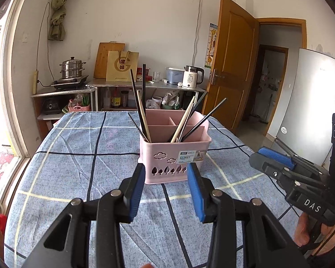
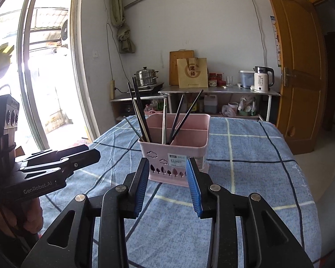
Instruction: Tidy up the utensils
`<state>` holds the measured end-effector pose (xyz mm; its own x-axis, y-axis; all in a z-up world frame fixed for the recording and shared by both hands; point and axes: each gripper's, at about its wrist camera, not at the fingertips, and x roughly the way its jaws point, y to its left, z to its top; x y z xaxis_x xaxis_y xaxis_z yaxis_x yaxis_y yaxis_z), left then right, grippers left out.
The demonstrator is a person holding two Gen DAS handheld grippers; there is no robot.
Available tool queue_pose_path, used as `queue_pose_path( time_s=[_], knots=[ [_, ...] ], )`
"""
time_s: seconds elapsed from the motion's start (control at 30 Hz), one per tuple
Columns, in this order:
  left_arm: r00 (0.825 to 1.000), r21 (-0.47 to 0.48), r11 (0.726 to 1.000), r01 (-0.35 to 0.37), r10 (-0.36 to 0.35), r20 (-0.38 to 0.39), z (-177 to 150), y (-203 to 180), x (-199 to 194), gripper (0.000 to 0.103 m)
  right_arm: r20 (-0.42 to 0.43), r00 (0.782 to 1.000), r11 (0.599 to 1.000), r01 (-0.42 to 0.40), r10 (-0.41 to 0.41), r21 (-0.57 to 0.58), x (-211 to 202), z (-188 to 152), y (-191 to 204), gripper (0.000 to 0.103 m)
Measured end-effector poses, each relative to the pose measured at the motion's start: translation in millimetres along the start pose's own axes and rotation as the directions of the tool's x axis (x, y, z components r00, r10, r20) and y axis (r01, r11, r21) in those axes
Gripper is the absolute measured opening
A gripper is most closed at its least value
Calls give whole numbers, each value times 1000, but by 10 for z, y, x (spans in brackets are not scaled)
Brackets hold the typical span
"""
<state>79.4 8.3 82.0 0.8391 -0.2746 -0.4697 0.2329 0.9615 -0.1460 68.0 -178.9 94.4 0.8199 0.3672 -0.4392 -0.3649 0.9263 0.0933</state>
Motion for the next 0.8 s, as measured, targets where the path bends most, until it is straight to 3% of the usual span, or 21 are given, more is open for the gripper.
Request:
queue_pose_path(
  time_s=[0.33,0.8],
  knots=[
    [1000,27,1000,-8,8,-3,-315,-177,-129,42,-19,1000,1000,13,-13,15,-138,-328,95,36],
    [999,19,999,-36,36,-12,-506,-202,-164,42,-22,999,999,37,-38,-11,-165,-429,150,36]
  ],
)
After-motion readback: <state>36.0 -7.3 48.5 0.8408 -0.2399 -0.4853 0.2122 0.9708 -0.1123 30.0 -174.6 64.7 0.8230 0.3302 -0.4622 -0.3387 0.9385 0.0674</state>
